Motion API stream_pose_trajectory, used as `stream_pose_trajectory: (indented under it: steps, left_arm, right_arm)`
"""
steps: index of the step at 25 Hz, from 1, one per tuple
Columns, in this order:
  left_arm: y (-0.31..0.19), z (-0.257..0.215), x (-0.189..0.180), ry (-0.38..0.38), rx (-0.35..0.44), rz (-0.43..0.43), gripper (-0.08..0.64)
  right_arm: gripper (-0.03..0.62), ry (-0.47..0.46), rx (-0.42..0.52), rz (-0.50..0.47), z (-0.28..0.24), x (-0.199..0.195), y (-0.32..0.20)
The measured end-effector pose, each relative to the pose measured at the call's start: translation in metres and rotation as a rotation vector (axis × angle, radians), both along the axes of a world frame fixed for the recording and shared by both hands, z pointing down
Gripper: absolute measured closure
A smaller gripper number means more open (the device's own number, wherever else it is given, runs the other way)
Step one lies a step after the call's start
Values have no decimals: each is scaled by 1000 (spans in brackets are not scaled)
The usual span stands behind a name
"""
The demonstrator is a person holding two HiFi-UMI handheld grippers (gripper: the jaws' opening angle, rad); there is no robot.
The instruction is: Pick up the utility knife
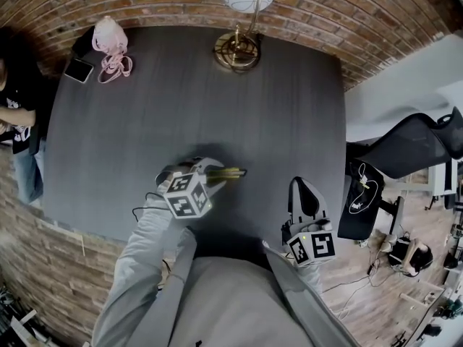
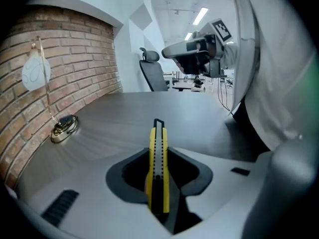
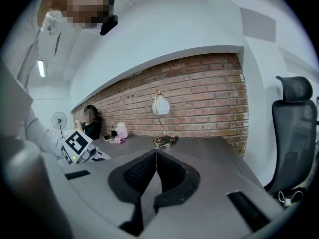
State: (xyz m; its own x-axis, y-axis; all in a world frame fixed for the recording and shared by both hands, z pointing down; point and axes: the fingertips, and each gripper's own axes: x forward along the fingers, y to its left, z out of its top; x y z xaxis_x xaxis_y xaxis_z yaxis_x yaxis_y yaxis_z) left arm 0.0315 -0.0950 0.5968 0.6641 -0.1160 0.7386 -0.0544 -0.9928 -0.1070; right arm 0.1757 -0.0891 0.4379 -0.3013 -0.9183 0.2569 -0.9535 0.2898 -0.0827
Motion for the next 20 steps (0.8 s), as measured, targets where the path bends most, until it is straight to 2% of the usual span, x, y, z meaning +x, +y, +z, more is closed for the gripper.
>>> stream_pose_trajectory:
  steps: [20]
  left_arm:
    - [-12, -122, 8, 260, 195, -250, 437]
  right_arm:
    - [574, -11, 109, -39, -37, 5, -1]
